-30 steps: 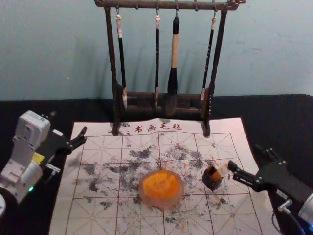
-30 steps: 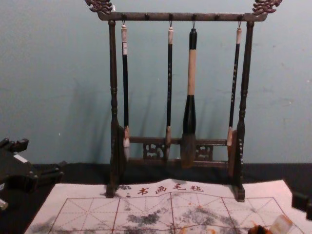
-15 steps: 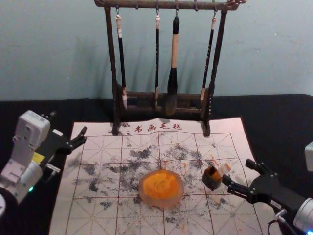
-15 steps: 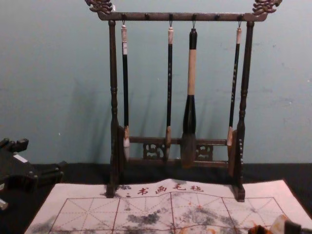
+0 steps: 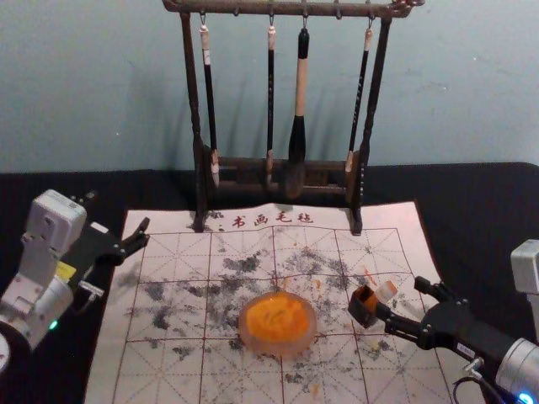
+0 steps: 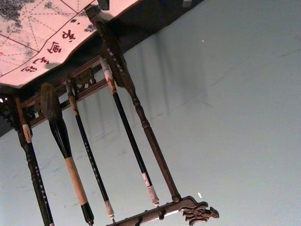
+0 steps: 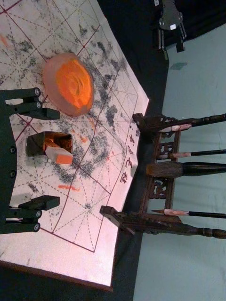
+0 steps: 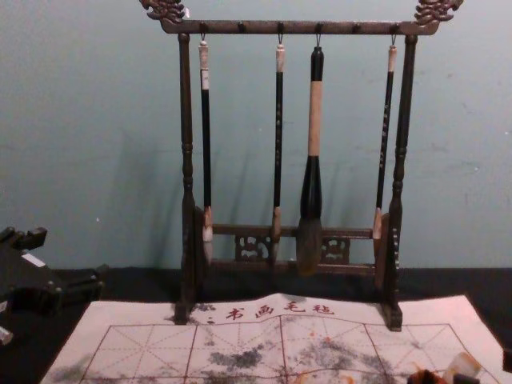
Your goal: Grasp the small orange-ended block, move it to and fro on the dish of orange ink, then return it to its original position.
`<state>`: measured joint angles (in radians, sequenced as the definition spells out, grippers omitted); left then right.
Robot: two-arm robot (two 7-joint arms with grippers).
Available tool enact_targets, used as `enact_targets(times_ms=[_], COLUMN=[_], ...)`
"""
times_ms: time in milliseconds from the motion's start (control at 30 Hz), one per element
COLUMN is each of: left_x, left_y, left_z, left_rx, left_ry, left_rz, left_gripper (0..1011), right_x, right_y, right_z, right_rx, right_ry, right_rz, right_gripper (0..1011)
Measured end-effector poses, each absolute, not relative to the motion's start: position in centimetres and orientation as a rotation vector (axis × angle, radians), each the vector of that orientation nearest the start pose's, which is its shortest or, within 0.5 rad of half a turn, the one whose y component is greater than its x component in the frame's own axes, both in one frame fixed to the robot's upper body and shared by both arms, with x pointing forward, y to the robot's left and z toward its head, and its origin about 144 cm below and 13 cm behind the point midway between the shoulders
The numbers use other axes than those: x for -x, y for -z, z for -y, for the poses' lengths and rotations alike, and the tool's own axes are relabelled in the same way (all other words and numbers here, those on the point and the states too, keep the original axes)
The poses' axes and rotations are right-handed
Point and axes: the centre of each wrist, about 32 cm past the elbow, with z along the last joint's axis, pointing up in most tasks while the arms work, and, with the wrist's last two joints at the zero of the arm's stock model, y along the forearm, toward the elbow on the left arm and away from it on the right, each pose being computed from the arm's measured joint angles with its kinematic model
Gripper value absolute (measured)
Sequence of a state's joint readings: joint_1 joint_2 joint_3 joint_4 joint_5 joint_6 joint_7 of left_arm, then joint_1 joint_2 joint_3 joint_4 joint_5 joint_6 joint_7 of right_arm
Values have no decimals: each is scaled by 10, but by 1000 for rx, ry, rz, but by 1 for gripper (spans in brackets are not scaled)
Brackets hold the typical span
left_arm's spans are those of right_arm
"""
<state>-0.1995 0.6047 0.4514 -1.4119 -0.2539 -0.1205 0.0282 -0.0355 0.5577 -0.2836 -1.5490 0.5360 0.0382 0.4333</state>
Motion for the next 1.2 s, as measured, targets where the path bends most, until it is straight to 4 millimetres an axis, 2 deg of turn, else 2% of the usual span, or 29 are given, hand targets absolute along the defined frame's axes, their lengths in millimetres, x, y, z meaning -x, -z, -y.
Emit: enact_targets(times_ms=[1200], left_x=[-489], left_y=[-1140], left_z=[-310], left_rx=[-304], left_ry=[-1248], left_rz=[285], left_gripper=[1001], right_x=[-445], right_y=[-1117], right_z=[314], right_rx=[140], right_ry=[867], right_rz=[-213], right_gripper=[1000])
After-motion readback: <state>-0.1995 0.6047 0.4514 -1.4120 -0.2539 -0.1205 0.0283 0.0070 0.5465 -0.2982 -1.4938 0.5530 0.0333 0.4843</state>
